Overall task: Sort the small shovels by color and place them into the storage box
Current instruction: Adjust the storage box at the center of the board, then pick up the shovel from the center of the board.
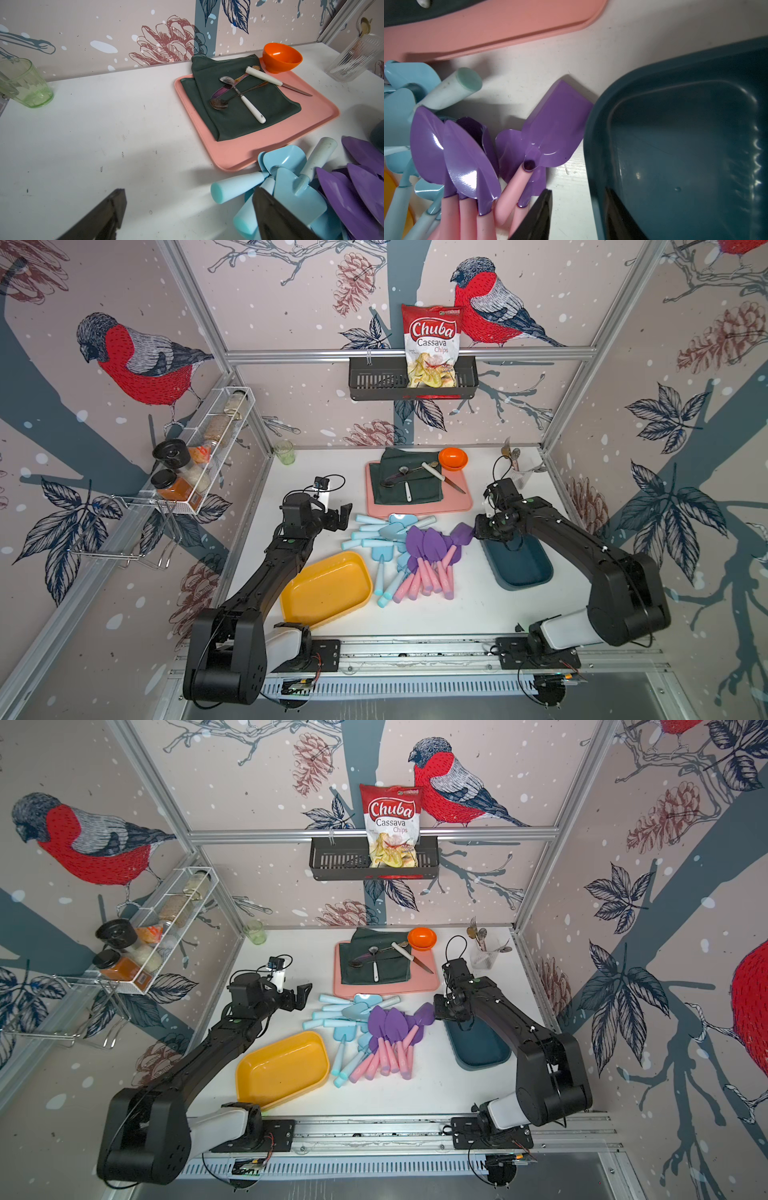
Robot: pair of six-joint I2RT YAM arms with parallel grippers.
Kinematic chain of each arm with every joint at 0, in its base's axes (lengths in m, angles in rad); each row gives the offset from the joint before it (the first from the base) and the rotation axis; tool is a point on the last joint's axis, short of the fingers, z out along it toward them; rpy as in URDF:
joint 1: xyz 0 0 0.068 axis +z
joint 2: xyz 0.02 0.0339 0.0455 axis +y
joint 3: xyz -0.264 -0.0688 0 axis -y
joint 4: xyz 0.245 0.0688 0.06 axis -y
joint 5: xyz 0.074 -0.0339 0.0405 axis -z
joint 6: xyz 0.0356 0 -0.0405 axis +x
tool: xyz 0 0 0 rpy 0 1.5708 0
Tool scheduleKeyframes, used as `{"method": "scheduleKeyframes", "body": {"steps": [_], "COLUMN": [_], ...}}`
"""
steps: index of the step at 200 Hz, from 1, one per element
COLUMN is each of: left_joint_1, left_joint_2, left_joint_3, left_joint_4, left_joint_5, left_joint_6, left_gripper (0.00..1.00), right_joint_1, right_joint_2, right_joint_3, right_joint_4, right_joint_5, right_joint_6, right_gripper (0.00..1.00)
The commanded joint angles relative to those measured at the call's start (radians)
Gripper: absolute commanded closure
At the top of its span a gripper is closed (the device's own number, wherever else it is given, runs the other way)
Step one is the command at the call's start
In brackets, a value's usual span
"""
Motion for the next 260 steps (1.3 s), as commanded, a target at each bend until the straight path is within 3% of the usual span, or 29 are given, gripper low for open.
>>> {"method": "scheduleKeyframes", "body": {"steps": [1, 26, 56, 85, 174, 260], "left_joint_1": [-0.001, -0.002, -0.001, -0.001, -0.001, -0.002], "left_joint_2": [-0.011, -0.023, -0.036, -0.046, -0.049, -0.033], "left_joint_3": [0.0, -0.001, -0.019, -0.026, -0.043, -0.033], "left_joint_4": [-0.012, -0.009, 0.006, -0.003, 0.011, 0.023], "left_joint_5": [0.053, 0.122, 0.17, 0.165, 0.169, 0.175], "left_joint_6": [-0.02, -0.042, -0.063, -0.053, -0.059, -0.056], "left_gripper": [0.02, 0.02, 0.02, 0.02, 0.02, 0.02], "right_joint_1": [0.023, 0.147, 0.321, 0.395, 0.372, 0.323], "right_joint_2": [-0.036, -0.059, -0.03, 0.023, 0.079, 0.099], "right_joint_3": [0.059, 0.113, 0.06, -0.006, -0.108, -0.144], "right_joint_4": [-0.05, -0.049, 0.033, 0.09, 0.166, 0.258], "right_joint_5": [0.105, 0.158, 0.158, 0.167, 0.186, 0.148], "right_joint_6": [0.11, 0.28, 0.517, 0.662, 0.724, 0.678], "right_gripper": [0.53, 0.58, 0.6, 0.63, 0.66, 0.65]}}
